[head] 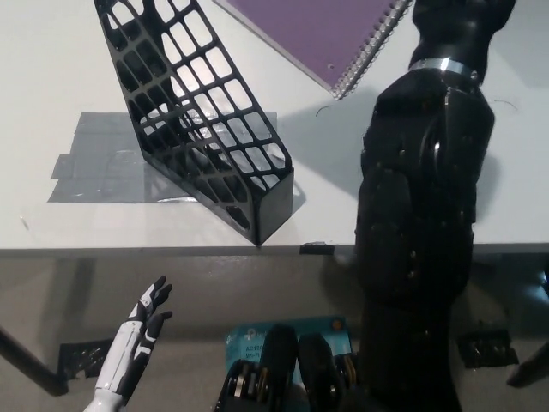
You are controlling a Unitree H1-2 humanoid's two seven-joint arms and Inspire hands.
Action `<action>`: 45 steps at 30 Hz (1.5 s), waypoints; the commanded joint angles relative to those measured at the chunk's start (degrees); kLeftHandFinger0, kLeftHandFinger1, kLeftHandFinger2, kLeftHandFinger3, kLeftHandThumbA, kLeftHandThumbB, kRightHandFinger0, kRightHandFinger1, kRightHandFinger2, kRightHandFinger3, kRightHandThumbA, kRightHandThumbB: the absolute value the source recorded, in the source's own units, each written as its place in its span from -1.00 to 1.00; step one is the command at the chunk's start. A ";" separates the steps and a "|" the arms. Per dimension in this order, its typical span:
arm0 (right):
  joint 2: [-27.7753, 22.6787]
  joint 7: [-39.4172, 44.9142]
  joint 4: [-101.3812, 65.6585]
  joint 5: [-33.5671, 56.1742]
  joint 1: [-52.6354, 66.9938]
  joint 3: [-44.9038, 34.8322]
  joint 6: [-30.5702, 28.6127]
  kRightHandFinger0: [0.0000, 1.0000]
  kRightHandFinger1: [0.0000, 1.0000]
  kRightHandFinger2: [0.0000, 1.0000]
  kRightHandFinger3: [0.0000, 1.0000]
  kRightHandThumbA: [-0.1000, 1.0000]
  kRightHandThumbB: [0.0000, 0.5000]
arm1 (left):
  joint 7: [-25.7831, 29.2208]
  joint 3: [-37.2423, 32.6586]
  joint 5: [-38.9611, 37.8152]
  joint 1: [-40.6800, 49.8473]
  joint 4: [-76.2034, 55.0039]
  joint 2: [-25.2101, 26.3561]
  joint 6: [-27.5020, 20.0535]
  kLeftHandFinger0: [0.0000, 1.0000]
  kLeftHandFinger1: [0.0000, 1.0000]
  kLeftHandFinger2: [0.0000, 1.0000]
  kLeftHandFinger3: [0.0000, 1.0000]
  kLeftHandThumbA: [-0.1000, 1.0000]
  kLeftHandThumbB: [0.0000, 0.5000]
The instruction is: A person hands a notebook to the robot and the robot grabs it with its right hand and places it in the magazine stand kept in the centre of the desk infront of it.
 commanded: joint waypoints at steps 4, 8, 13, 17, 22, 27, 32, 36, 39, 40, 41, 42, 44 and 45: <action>1.87 -0.76 1.95 -0.21 -3.12 4.00 -8.26 -1.00 -1.00 -1.00 -1.00 0.69 -0.82 | 0.37 0.20 0.24 -0.84 -0.80 1.05 -2.12 0.79 1.00 1.00 1.00 1.00 1.00; 1.87 -1.27 3.70 -1.79 -3.34 4.73 -8.94 -1.00 -1.00 -1.00 -1.00 0.71 -0.79 | 0.15 0.25 -0.08 -0.80 -1.02 1.09 -2.12 0.80 1.00 1.00 1.00 1.00 1.00; 1.87 -2.89 6.22 -4.34 -3.84 4.91 -10.01 -1.00 -1.00 -1.00 -1.00 0.73 -0.79 | 0.12 -0.03 0.12 -0.83 -1.07 1.30 -2.12 0.81 1.00 1.00 1.00 1.00 1.00; 1.83 -2.89 8.06 -4.85 -4.23 4.55 -11.38 -1.00 -1.00 -1.00 -1.00 0.75 -0.76 | 0.38 -0.20 0.25 -1.16 -0.79 1.41 -2.12 0.80 1.00 1.00 1.00 1.00 1.00; 1.53 -2.90 9.57 -5.24 -4.45 4.25 -12.91 -1.00 -1.00 -1.00 -0.99 0.76 -0.79 | 0.49 -0.24 0.71 -1.21 -0.83 1.60 -2.12 0.80 1.00 1.00 1.00 1.00 1.00; 1.27 -3.43 10.80 -6.22 -4.70 4.38 -13.79 -1.00 -1.00 -1.00 -0.99 0.79 -0.78 | 0.34 -0.22 0.25 -1.45 -0.75 1.61 -2.12 0.79 1.00 1.00 1.00 1.00 1.00; 1.16 -3.36 11.93 -8.24 -4.27 5.44 -14.64 -1.00 -1.00 -1.00 -1.00 0.80 -0.83 | 0.00 -0.38 -0.27 -1.81 -0.86 1.53 -2.12 0.82 1.00 1.00 1.00 1.00 1.00; 1.42 -3.28 12.54 -9.34 -4.02 6.07 -14.91 -1.00 -1.00 -1.00 -1.00 0.82 -0.88 | -0.22 -0.42 -0.75 -1.94 -0.93 1.53 -2.12 0.81 1.00 1.00 1.00 1.00 0.99; 1.86 -3.64 13.04 -9.83 -3.67 7.00 -14.75 -1.00 -1.00 -1.00 -1.00 0.78 -0.92 | -0.02 -0.58 -0.25 -1.94 -1.11 1.78 -2.12 0.83 1.00 1.00 1.00 1.00 0.99; 1.87 -4.28 13.70 -9.83 -3.64 7.73 -15.19 -1.00 -1.00 -1.00 -1.00 0.76 -0.87 | 0.18 -0.74 0.14 -1.99 -1.18 1.93 -2.12 0.84 1.00 1.00 1.00 1.00 0.97; 1.87 -4.53 13.93 -9.85 -3.65 7.94 -15.26 -1.00 -1.00 -1.00 -1.00 0.76 -0.87 | 0.21 -0.81 0.24 -2.03 -1.20 1.97 -2.12 0.84 1.00 1.00 1.00 1.00 0.97; 1.87 -4.87 14.15 -9.86 -3.70 8.13 -15.04 -1.00 -1.00 -1.00 -1.00 0.76 -0.80 | 0.24 -0.85 0.35 -2.10 -1.25 2.02 -2.12 0.84 1.00 1.00 1.00 1.00 0.97; 1.87 -5.29 14.93 -9.68 -3.85 8.56 -15.32 -1.00 -1.00 -1.00 -1.00 0.76 -0.85 | 0.24 -0.88 0.43 -2.24 -1.32 2.09 -2.12 0.84 1.00 1.00 1.00 1.00 0.98; 1.87 -5.30 15.57 -9.31 -3.93 8.85 -15.97 -1.00 -1.00 -0.99 -0.98 0.75 -0.88 | 0.22 -0.88 0.41 -2.34 -1.34 2.13 -2.12 0.83 1.00 1.00 1.00 1.00 0.99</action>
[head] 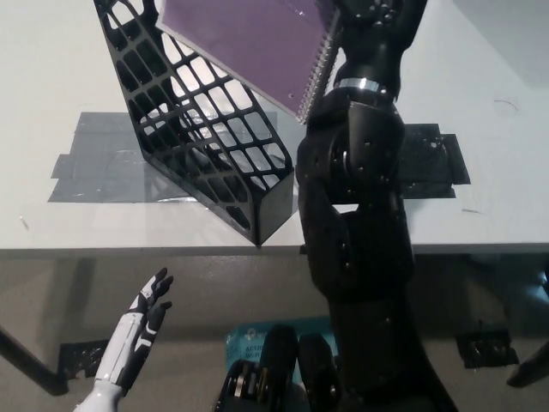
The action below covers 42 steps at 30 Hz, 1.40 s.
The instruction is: A person hands a notebook to the robot and the robot grabs it with its right hand and places it in the magazine stand kept in the centre of the desk infront of it.
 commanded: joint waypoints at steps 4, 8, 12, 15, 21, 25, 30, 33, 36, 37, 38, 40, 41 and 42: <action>1.80 -1.16 1.31 -0.20 -4.72 2.46 -7.41 -1.00 -1.00 -0.77 -0.74 0.74 -0.88 | 0.42 -0.45 0.44 -1.48 -1.20 1.39 -2.11 0.82 1.00 1.00 1.00 1.00 0.95; 1.80 -1.68 2.22 -0.80 -5.01 2.84 -7.72 -1.00 -1.00 -0.67 -0.69 0.75 -0.90 | 0.84 -0.71 1.11 -1.62 -1.25 1.52 -2.11 0.84 1.00 1.00 1.00 1.00 0.91; 1.80 -2.07 3.63 -0.88 -5.71 2.96 -8.50 -1.00 -1.00 -0.58 -0.61 0.75 -0.94 | 1.02 -0.70 1.78 -1.81 -1.36 1.59 -2.11 0.83 1.00 1.00 1.00 1.00 0.94; 1.80 -2.05 4.82 -1.20 -6.21 2.75 -9.03 -1.00 -1.00 -0.60 -0.64 0.77 -0.94 | 0.93 -0.59 1.52 -1.80 -1.30 1.47 -2.11 0.82 1.00 1.00 1.00 1.00 0.97; 1.75 -2.94 8.34 -2.82 -7.73 1.79 -8.54 -1.00 -1.00 -0.60 -0.59 0.79 -1.00 | 0.19 -0.28 0.83 -1.82 -1.51 1.34 -2.11 0.85 1.00 1.00 1.00 1.00 1.00; 1.72 -3.60 11.58 -3.04 -9.02 1.44 -10.32 -1.00 -1.00 -0.63 -0.56 0.76 -1.00 | -0.22 -0.31 0.44 -2.10 -1.44 1.42 -2.11 0.85 1.00 1.00 1.00 1.00 1.00; 1.79 -4.43 15.20 -3.43 -10.32 1.67 -12.96 -1.00 -1.00 -0.68 -0.54 0.71 -1.00 | -0.28 -0.31 0.38 -2.32 -1.46 1.46 -2.11 0.86 1.00 1.00 1.00 1.00 1.00; 1.80 -5.21 16.46 -2.73 -10.76 2.46 -12.70 -1.00 -1.00 -0.65 -0.52 0.77 -1.00 | -0.08 -0.38 0.93 -2.46 -1.64 1.47 -2.11 0.87 1.00 1.00 1.00 1.00 0.99; 1.80 -6.04 18.21 -1.45 -11.51 3.05 -14.13 -1.00 -1.00 -0.64 -0.54 0.69 -1.00 | -0.09 -0.37 1.34 -2.59 -1.77 1.51 -2.11 0.87 1.00 1.00 1.00 1.00 0.99; 1.80 -6.04 18.21 -1.45 -11.51 3.05 -14.13 -1.00 -1.00 -0.64 -0.54 0.69 -1.00 | -0.09 -0.37 1.34 -2.59 -1.77 1.51 -2.11 0.87 1.00 1.00 1.00 1.00 0.99; 1.80 -6.67 19.46 -1.20 -12.00 3.40 -14.91 -1.00 -1.00 -0.62 -0.56 0.65 -1.00 | -0.23 -0.37 1.41 -2.68 -1.80 1.45 -2.11 0.87 1.00 1.00 1.00 1.00 1.00; 1.80 -6.87 19.98 -1.80 -12.11 3.43 -14.90 -1.00 -1.00 -0.64 -0.62 0.68 -1.00 | -0.22 -0.38 1.57 -2.78 -1.83 1.48 -2.11 0.88 1.00 1.00 1.00 1.00 1.00; 1.80 -6.97 20.51 -2.25 -12.17 3.46 -14.97 -1.00 -1.00 -0.65 -0.65 0.68 -1.00 | -0.16 -0.41 1.74 -2.86 -1.87 1.51 -2.11 0.88 1.00 1.00 1.00 1.00 0.99; 1.80 -7.07 20.91 -2.63 -12.12 3.53 -15.00 -1.00 -1.00 -0.65 -0.67 0.68 -1.00 | -0.06 -0.44 1.91 -2.92 -1.89 1.53 -2.11 0.87 1.00 1.00 1.00 1.00 0.99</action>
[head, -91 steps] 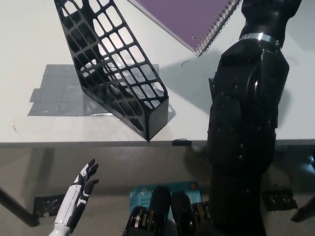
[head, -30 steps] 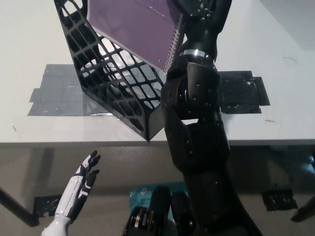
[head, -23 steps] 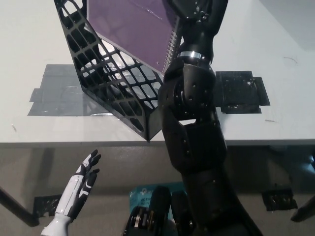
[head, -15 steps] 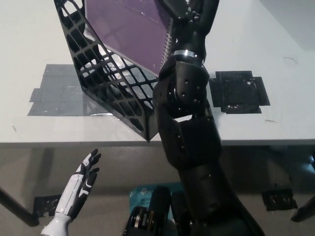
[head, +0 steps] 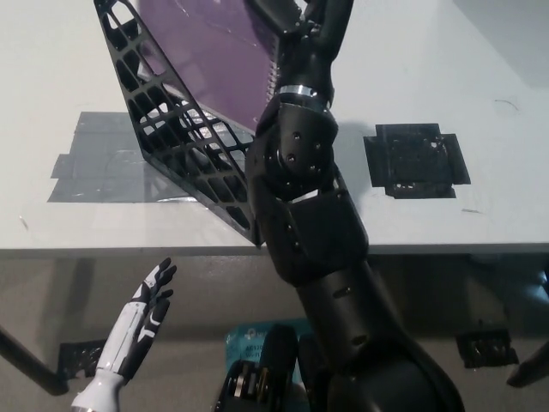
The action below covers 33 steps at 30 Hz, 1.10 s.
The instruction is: A person hands a notebook to the robot and the robot grabs it with its right hand and places it in the magazine stand kept in the centre of the desk infront of it.
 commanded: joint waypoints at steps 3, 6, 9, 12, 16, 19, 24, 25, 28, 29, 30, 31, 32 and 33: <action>1.78 -2.16 0.66 -1.99 -6.20 2.08 -6.51 -1.00 -1.00 -0.88 -0.81 0.76 -1.00 | 0.12 -0.06 1.08 -1.29 -1.69 1.01 -2.10 0.86 1.00 1.00 1.00 1.00 0.99; 1.78 -3.17 2.83 -2.55 -6.09 2.65 -6.66 -1.00 -1.00 -0.87 -0.79 0.79 -1.00 | 0.01 0.00 0.56 -1.43 -1.57 0.93 -2.10 0.84 1.00 1.00 1.00 1.00 1.00; 1.78 -3.30 4.45 -2.32 -6.07 3.10 -8.07 -1.00 -1.00 -0.84 -0.80 0.81 -1.00 | 0.03 0.04 0.64 -1.50 -1.59 0.89 -2.10 0.83 1.00 1.00 1.00 1.00 1.00; 1.78 -3.65 6.39 -0.80 -6.15 4.25 -9.27 -1.00 -1.00 -0.87 -0.84 0.85 -0.99 | -0.01 0.14 0.73 -1.64 -1.68 0.92 -2.10 0.84 1.00 1.00 1.00 1.00 1.00; 1.79 -3.05 7.53 2.16 -5.80 5.54 -10.27 -1.00 -1.00 -0.77 -0.82 0.84 -0.99 | 0.19 0.03 1.21 -1.83 -1.70 0.84 -2.10 0.84 1.00 1.00 1.00 1.00 1.00; 1.79 -2.87 8.49 3.20 -5.30 6.52 -11.19 -1.00 -1.00 -0.74 -0.74 0.81 -1.00 | -0.22 0.20 0.41 -2.04 -1.57 0.66 -2.10 0.82 1.00 1.00 1.00 1.00 1.00; 1.70 -0.25 10.38 -0.32 -3.97 6.32 -11.04 -0.67 -0.78 -0.62 -0.46 0.91 -0.70 | -0.72 0.47 0.22 -2.08 -1.66 0.60 -2.10 0.83 1.00 1.00 1.00 1.00 1.00; 0.88 1.92 10.73 -1.70 -3.16 7.51 -10.71 0.11 0.15 0.46 0.47 1.00 -0.25 | -0.76 0.49 0.04 -2.10 -1.58 0.59 -2.10 0.83 1.00 1.00 1.00 1.00 1.00; -0.10 4.60 11.40 -2.32 -2.60 8.91 -11.67 1.00 1.00 1.00 1.00 1.00 0.09 | -0.51 0.38 0.53 -2.29 -1.58 0.71 -2.10 0.86 1.00 1.00 1.00 1.00 1.00; -0.39 5.42 11.66 -2.41 -2.57 9.26 -12.09 1.00 1.00 1.00 1.00 1.00 0.09 | -0.43 0.36 0.75 -2.40 -1.62 0.75 -2.10 0.86 1.00 1.00 1.00 1.00 1.00; -0.75 6.45 11.96 -2.44 -2.56 9.66 -12.46 1.00 1.00 1.00 1.00 1.00 0.06 | -0.41 0.37 0.89 -2.50 -1.69 0.76 -2.10 0.86 1.00 1.00 1.00 1.00 1.00; -0.92 6.73 11.91 -2.59 -2.54 9.85 -12.03 1.00 1.00 1.00 1.00 1.00 0.08 | -0.50 0.40 0.74 -2.51 -1.65 0.72 -2.10 0.86 1.00 1.00 1.00 1.00 1.00; -1.17 7.27 11.59 -2.73 -2.41 10.14 -11.15 1.00 1.00 1.00 1.00 1.00 0.13 | -0.60 0.45 0.66 -2.53 -1.60 0.68 -2.10 0.87 1.00 1.00 1.00 1.00 1.00; -1.29 7.54 11.50 -2.72 -2.36 10.24 -10.97 1.00 1.00 1.00 1.00 1.00 0.14 | -0.62 0.46 0.69 -2.54 -1.58 0.69 -2.10 0.87 1.00 1.00 1.00 1.00 1.00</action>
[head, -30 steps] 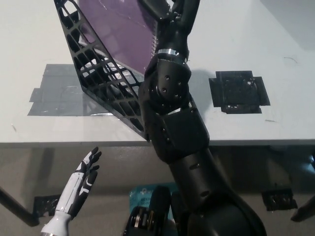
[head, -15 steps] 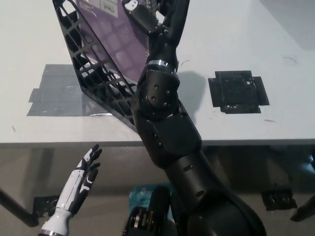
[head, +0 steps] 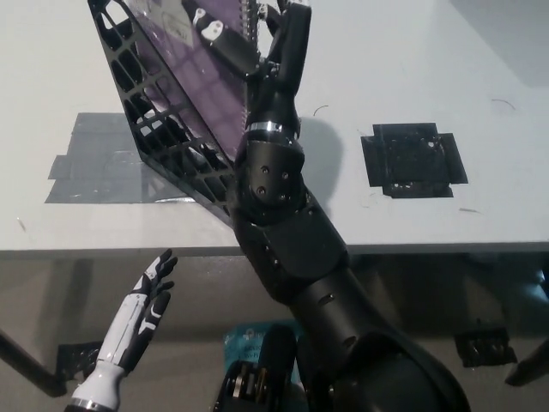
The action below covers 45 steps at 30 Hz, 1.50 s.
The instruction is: A person hands a notebook to the robot and the robot grabs it with its right hand and places it in the magazine stand kept in the centre of the desk infront of it.
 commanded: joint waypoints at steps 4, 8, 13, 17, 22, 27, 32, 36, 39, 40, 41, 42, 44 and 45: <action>-0.26 7.05 -1.49 -3.21 -3.07 2.77 -1.80 1.00 1.00 1.00 1.00 1.00 0.24 | -0.53 0.21 0.89 -1.43 -1.39 0.72 -2.10 0.89 1.00 1.00 1.00 1.00 1.00; -0.57 6.70 -1.62 -4.01 -3.26 2.59 -1.49 1.00 1.00 1.00 1.00 1.00 0.27 | -0.50 0.27 1.12 -1.77 -1.59 0.74 -2.10 0.89 1.00 1.00 1.00 1.00 1.00; -0.64 7.85 -0.99 -2.09 -3.48 1.09 -3.25 1.00 1.00 1.00 1.00 1.00 0.48 | -0.74 0.13 0.81 -2.23 -1.41 0.82 -2.10 0.90 1.00 1.00 1.00 1.00 1.00; -0.76 8.62 -2.38 -1.84 -3.07 0.52 -2.59 1.00 1.00 1.00 1.00 1.00 0.47 | -0.60 0.02 1.17 -2.49 -1.25 0.89 -2.10 0.90 1.00 1.00 1.00 1.00 0.99; -1.21 10.27 -7.00 -0.98 -2.14 -0.14 -1.88 1.00 1.00 1.00 1.00 1.00 0.50 | -0.69 0.20 1.08 -2.78 -1.28 0.88 -2.10 0.89 1.00 1.00 1.00 1.00 1.00; -1.83 14.95 -19.08 1.82 0.79 0.05 3.33 1.00 1.00 1.00 1.00 1.00 0.83 | -0.80 -0.03 0.97 -2.74 -1.32 1.00 -2.10 0.93 1.00 1.00 1.00 1.00 0.99; -2.79 19.85 -30.03 6.07 2.48 0.47 8.17 1.00 1.00 1.00 1.00 1.00 0.98 | -1.04 -0.43 0.81 -3.86 -0.80 1.23 -2.10 0.93 1.00 1.00 1.00 1.00 0.92; -3.27 20.26 -38.24 5.51 3.20 0.75 11.32 1.00 1.00 1.00 1.00 1.00 1.00 | -1.04 -0.37 0.95 -4.19 -0.43 1.07 -2.10 0.91 1.00 1.00 1.00 1.00 0.98; -4.48 19.51 -47.61 2.96 2.96 0.32 14.13 1.00 1.00 1.00 1.00 1.00 0.87 | -1.20 -0.25 1.16 -4.44 -0.64 0.93 -2.10 0.91 1.00 1.00 1.00 1.00 0.98; -4.48 19.51 -47.61 2.96 2.96 0.32 14.13 1.00 1.00 1.00 1.00 1.00 0.87 | -1.20 -0.25 1.16 -4.44 -0.64 0.93 -2.10 0.90 1.00 1.00 1.00 1.00 0.98; -5.19 19.57 -51.06 2.74 2.77 -0.11 16.02 1.00 1.00 1.00 1.00 1.00 0.87 | -1.36 -0.25 0.95 -4.68 -0.48 0.94 -2.10 0.90 1.00 1.00 1.00 1.00 0.99; -6.34 19.86 -55.87 3.10 2.62 -0.69 18.68 1.00 1.00 1.00 1.00 1.00 0.93 | -1.33 -0.26 1.02 -4.91 -0.24 0.98 -2.10 0.90 1.00 1.00 1.00 1.00 1.00; -7.99 20.18 -61.80 2.91 2.80 -1.32 21.48 1.00 1.00 1.00 1.00 1.00 0.88 | -1.23 -0.31 1.23 -4.91 -0.21 0.99 -2.10 0.90 1.00 1.00 1.00 1.00 1.00; -7.99 20.18 -61.80 2.91 2.80 -1.32 21.48 1.00 1.00 1.00 1.00 1.00 0.88 | -1.23 -0.31 1.23 -4.91 -0.21 0.99 -2.10 0.90 1.00 1.00 1.00 1.00 1.00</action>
